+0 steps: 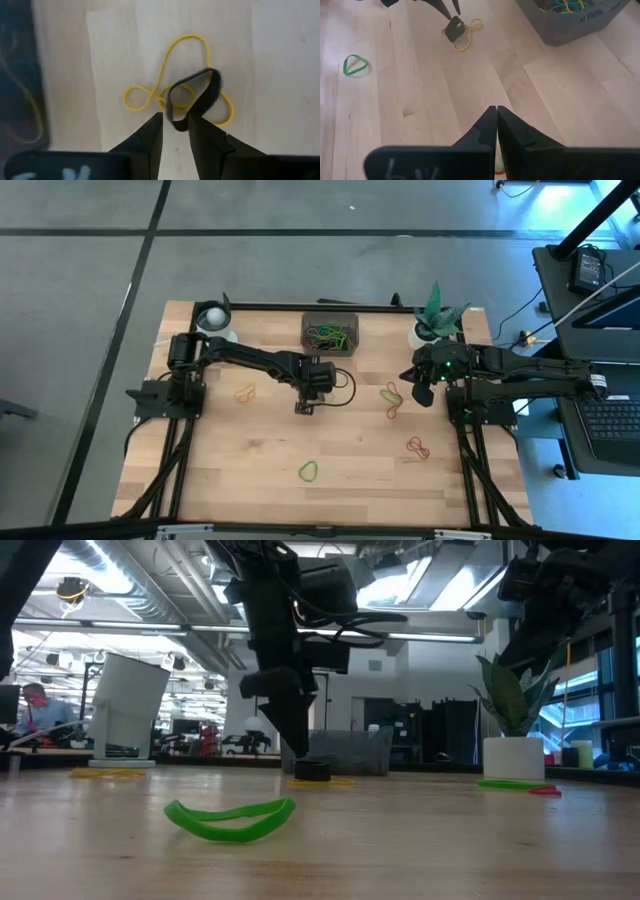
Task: Pick and place rubber bands into bin
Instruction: Put the black rubber band into the bin
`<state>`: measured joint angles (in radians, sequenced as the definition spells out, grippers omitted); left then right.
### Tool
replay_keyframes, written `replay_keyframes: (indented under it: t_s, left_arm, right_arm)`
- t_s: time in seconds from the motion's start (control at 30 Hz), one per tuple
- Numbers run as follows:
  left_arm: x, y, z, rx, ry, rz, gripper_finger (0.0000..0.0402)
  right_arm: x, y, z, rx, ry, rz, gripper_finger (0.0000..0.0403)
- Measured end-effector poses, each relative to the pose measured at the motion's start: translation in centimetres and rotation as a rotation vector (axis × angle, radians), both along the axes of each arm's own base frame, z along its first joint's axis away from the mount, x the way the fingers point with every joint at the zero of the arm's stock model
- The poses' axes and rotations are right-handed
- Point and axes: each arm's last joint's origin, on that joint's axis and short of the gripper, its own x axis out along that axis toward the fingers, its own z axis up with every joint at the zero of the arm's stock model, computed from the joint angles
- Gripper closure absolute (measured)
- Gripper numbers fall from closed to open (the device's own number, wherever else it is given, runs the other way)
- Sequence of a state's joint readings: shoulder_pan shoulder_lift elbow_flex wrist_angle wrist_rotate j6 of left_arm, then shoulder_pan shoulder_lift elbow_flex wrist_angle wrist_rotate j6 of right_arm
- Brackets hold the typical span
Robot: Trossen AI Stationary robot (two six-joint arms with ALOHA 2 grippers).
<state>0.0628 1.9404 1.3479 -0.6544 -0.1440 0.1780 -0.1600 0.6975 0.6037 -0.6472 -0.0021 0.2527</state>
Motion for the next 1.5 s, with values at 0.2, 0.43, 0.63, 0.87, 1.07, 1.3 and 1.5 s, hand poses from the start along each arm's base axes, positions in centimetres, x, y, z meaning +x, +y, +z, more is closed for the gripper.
replay_keyframes:
  t_s: [0.2, 0.43, 0.63, 0.87, 1.07, 1.3, 1.5]
  left_arm:
    - [0.2, 0.0, -1.0, -0.009, 0.023, -0.003, 0.0314]
    - [0.8, -0.1, -3.1, -0.016, 0.048, 0.028, 0.032]
    - [0.6, -0.1, -2.5, -0.017, 0.047, 0.036, 0.0377]
    - [-0.2, -0.1, 0.6, -0.012, -0.012, 0.037, 0.0397]
    - [-1.4, 0.1, 4.9, 0.017, -0.135, 0.05, 0.0397]
    - [-2.7, 2.7, 10.3, 0.042, -0.286, 0.162, 0.0397]
    - [-2.9, 7.3, 14.1, 0.116, -0.348, 0.159, 0.0398]
  right_arm:
    - [0.0, 0.0, 0.0, 0.001, 0.0, -0.001, 0.0385]
    - [0.0, 0.0, 0.0, 0.004, -0.001, -0.004, 0.0385]
    - [0.0, 0.0, 0.0, 0.003, -0.002, -0.003, 0.0385]
    - [0.0, 0.0, 0.0, 0.003, -0.002, -0.003, 0.0385]
    - [0.0, 0.0, 0.0, 0.001, -0.002, -0.002, 0.0385]
    - [0.0, 0.0, 0.0, 0.002, -0.001, -0.003, 0.0385]
    - [0.0, 0.0, 0.0, 0.005, -0.002, -0.006, 0.0385]
